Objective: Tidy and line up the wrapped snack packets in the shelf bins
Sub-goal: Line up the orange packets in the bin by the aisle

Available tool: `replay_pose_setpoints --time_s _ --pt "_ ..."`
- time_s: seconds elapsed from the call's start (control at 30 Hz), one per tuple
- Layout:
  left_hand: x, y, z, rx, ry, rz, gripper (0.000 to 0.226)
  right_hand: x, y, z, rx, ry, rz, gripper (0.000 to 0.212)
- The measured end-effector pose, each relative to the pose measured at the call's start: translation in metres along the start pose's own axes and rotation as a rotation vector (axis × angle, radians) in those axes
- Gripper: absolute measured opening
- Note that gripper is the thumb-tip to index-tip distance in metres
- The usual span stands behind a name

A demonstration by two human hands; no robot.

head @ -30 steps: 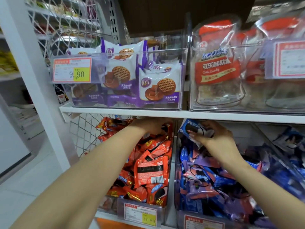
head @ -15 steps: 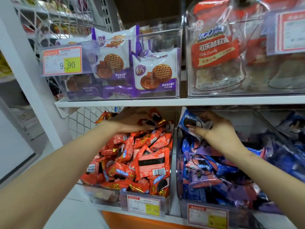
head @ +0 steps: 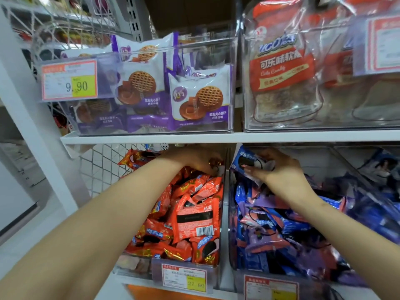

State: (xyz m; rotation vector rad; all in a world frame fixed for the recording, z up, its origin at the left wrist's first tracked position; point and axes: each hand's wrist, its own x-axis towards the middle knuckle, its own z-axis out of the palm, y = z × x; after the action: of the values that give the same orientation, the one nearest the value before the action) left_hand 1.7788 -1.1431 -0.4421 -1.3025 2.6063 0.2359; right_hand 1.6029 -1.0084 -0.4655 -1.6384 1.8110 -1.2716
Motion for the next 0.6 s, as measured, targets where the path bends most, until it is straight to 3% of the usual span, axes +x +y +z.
replay_pose_setpoints --time_s 0.1,0.2,0.33,0.43,0.53,0.6 --pt "0.003 0.006 0.001 0.137 -0.025 -0.066 0.058 0.000 0.001 -0.001 0.022 0.008 0.007 0.041" --pt "-0.001 0.005 0.002 0.115 0.012 -0.055 0.053 -0.001 -0.001 -0.003 0.054 0.012 0.015 0.038" --pt "-0.008 0.001 0.006 -0.121 0.140 -0.011 0.043 -0.001 -0.003 -0.006 0.049 -0.009 -0.003 0.038" --pt "-0.021 0.003 0.006 -0.404 0.345 0.000 0.020 -0.001 -0.006 -0.007 0.057 -0.043 0.020 0.042" --pt "-0.036 0.004 0.002 -0.726 0.445 -0.109 0.010 -0.002 -0.008 -0.007 0.032 -0.065 0.046 0.044" --pt "-0.037 0.003 0.000 -0.648 0.415 -0.121 0.020 -0.003 -0.009 -0.009 0.029 -0.080 0.053 0.038"
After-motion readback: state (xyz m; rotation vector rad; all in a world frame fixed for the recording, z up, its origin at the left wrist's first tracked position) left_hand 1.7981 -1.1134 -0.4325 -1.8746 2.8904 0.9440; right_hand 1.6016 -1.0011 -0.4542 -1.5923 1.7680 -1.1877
